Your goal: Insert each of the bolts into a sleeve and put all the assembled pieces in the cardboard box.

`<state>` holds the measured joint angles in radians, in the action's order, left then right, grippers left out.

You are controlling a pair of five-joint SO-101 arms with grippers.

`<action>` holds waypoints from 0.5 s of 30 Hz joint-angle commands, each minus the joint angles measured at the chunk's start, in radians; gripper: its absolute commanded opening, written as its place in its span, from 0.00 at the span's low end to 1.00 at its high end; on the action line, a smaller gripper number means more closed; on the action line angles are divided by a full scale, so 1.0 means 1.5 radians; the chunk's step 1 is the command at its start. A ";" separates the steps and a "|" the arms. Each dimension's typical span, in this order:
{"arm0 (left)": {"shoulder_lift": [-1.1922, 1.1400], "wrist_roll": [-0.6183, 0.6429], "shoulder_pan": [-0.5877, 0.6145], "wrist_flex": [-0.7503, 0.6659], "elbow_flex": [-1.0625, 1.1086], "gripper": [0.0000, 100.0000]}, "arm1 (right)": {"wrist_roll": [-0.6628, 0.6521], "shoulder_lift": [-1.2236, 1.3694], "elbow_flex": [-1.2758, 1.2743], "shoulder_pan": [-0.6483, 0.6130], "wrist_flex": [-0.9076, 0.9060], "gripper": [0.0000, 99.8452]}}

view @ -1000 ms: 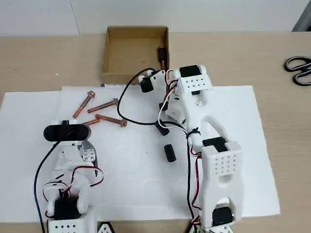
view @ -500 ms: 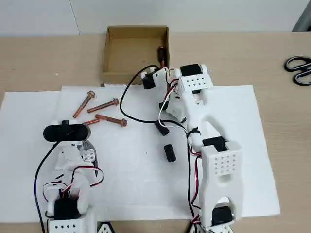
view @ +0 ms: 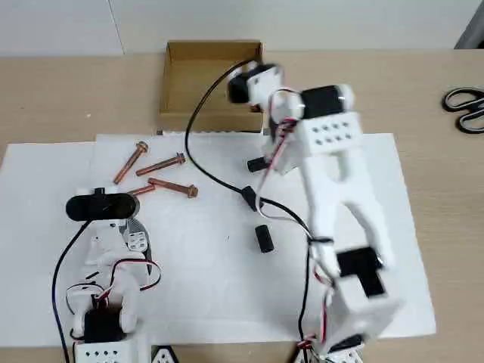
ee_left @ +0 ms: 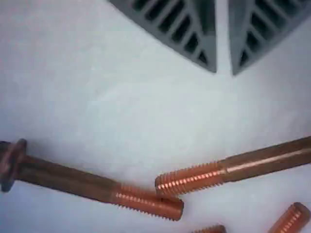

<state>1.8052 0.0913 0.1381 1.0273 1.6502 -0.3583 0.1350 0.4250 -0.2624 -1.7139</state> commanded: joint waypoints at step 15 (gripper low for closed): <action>-0.244 -0.018 -0.050 0.091 -0.320 0.01 | 0.021 -0.203 -0.345 0.165 -0.008 0.00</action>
<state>1.6118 0.0683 0.0644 1.1577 1.3525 -0.3383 -0.1059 -0.0460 -0.0414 -1.7154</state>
